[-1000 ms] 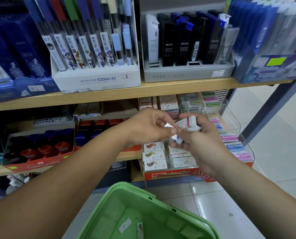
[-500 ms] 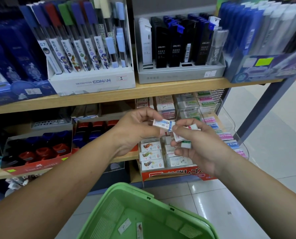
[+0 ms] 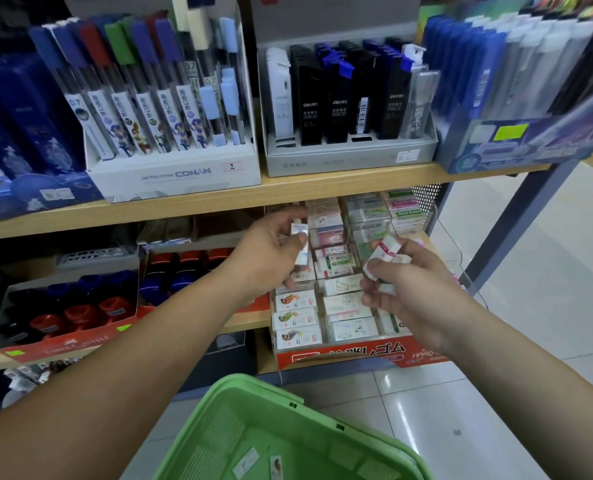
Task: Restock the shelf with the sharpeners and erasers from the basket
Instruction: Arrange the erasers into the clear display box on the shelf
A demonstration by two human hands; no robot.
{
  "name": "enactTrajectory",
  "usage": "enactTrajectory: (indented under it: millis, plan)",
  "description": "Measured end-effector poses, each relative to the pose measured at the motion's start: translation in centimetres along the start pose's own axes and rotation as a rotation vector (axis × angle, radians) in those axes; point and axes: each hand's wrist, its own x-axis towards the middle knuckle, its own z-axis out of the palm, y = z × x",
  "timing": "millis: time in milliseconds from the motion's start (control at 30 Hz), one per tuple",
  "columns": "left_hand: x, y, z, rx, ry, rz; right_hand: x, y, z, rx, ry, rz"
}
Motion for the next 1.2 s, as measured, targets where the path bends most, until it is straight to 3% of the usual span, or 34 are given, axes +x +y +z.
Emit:
enactTrajectory:
  millis: [133, 233, 400, 733, 1033, 1200]
  plan:
    - [2.1, 0.9, 1.2, 0.163, -0.079, -0.013, 0.1, 0.3, -0.5, -0.061, 0.043, -0.074]
    - [3.8, 0.8, 1.6, 0.283, -0.032, -0.015, 0.1, 0.2, -0.7, -0.053, 0.088, -0.103]
    - [5.5, 0.3, 2.8, 0.565, -0.017, 0.089, 0.1, 0.0, -1.3, -0.019, 0.178, -0.136]
    - [6.0, -2.0, 3.9, 0.728, -0.023, 0.382, -0.2, 0.3, -2.1, 0.007, 0.144, -0.108]
    - [5.9, -2.1, 3.4, 0.887, -0.012, 0.384, -0.2, 0.4, -2.1, 0.009, 0.111, -0.108]
    - [5.9, -1.3, 3.6, 1.095, -0.156, 0.251, -0.1, 0.5, -1.8, 0.016, 0.072, -0.097]
